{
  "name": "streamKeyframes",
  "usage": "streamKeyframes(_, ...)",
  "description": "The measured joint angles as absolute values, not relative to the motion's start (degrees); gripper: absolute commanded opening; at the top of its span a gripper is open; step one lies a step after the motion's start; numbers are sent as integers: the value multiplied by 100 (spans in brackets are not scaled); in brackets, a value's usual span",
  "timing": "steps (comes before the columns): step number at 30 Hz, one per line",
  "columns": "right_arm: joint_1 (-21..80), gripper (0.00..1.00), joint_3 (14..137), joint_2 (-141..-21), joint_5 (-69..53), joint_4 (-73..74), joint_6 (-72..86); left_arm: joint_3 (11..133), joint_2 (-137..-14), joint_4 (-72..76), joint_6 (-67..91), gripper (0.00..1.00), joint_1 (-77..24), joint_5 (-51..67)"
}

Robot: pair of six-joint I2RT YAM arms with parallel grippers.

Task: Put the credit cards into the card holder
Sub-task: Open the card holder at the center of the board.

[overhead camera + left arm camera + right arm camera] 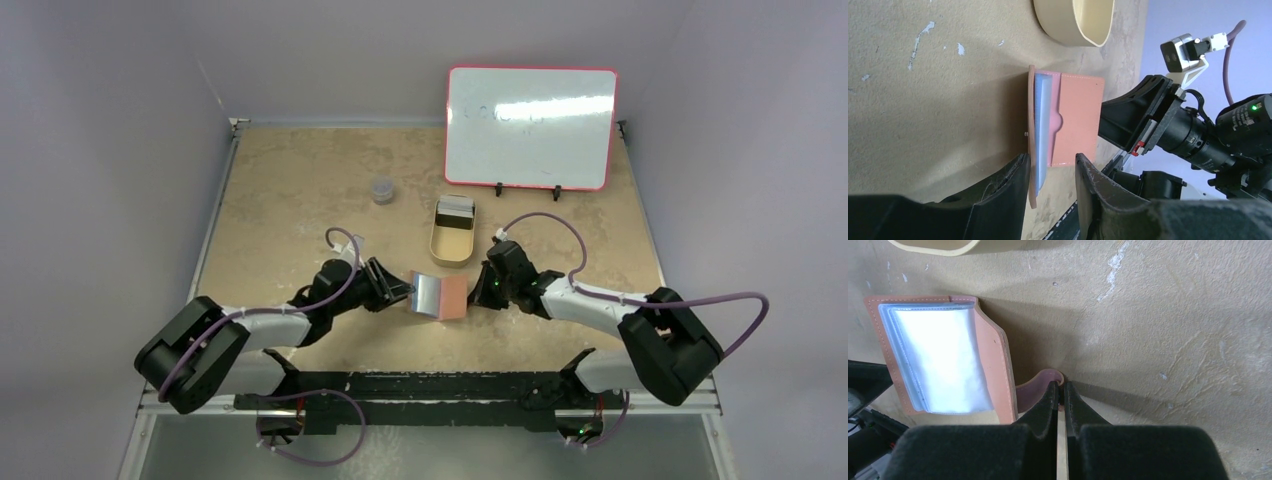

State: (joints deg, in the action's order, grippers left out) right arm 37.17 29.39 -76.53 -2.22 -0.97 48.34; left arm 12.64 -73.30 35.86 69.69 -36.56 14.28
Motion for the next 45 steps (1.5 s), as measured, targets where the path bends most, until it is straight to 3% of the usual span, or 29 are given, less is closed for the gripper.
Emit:
streamKeyframes(7, 3717, 2, 2877, -7647, -224, -252, 4829, 1262, -7780, 3938, 6995, 38, -3793, 1457)
streamKeyframes(17, 3717, 6, 2869, -7607, -231, -242, 4764, 1330, -8149, 4049, 6978, 9, -4042, 1426)
streamKeyframes(23, 3717, 22, 2908, -7231, -185, 80, 4698, 1448, -7518, 3406, 6772, 0, -4060, 1203)
streamKeyframes(30, 3717, 41, 3330, -6637, -115, 622, 4600, 1745, -7057, 2519, 6436, 6, -4075, 1004)
streamKeyframes(35, 3837, 42, 3697, -6355, -231, 646, 4598, 1800, -6971, 2021, 6267, 4, -4145, 880)
streamKeyframes(42, 4338, 44, 4049, -6991, -429, 283, 4622, 1804, -6928, 1739, 6178, 20, -4176, 849)
streamKeyframes(45, 4436, 44, 4180, -7452, -558, 54, 4628, 1813, -6864, 1671, 6171, 21, -4182, 849)
